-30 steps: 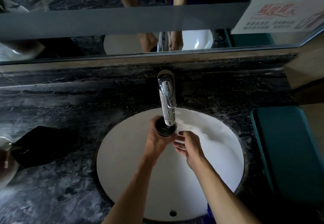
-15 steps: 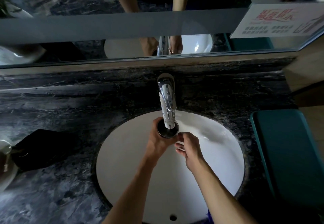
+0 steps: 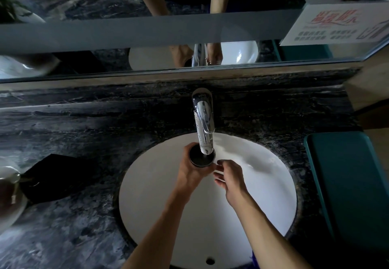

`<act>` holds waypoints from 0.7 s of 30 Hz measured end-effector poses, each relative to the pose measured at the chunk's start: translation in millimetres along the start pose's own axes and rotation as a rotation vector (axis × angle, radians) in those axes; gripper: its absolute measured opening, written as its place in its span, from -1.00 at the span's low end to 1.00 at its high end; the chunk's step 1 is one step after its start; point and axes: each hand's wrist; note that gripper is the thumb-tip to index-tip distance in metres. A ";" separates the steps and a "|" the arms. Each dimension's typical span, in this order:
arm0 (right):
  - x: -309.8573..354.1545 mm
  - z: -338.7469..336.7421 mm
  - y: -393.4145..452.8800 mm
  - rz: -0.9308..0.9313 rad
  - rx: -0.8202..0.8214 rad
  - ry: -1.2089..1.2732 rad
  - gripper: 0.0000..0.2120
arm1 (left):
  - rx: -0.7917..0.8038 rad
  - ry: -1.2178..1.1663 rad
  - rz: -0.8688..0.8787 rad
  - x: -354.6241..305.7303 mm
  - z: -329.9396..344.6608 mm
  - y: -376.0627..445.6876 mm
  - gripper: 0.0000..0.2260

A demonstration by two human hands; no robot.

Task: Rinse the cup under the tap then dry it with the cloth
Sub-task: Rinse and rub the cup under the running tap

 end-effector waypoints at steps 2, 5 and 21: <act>0.9 0.1 -0.9 -0.007 0.010 0.005 -0.85 | 0.008 0.013 0.000 -1.4 -0.9 -0.2 -0.34; 1.1 1.1 -1.4 -0.019 0.020 -0.043 -0.80 | 0.045 0.046 -0.012 -1.3 0.0 -1.8 -0.36; -1.7 3.8 -0.7 -0.068 0.015 -0.082 -0.86 | -0.005 -0.011 -0.027 -0.5 4.0 -5.2 -0.36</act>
Point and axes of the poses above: each hand's wrist, its own y-axis towards the middle knuckle, its own z-axis out of the palm, x = y × z, and after that the axes turned 4 degrees about z, right-handed
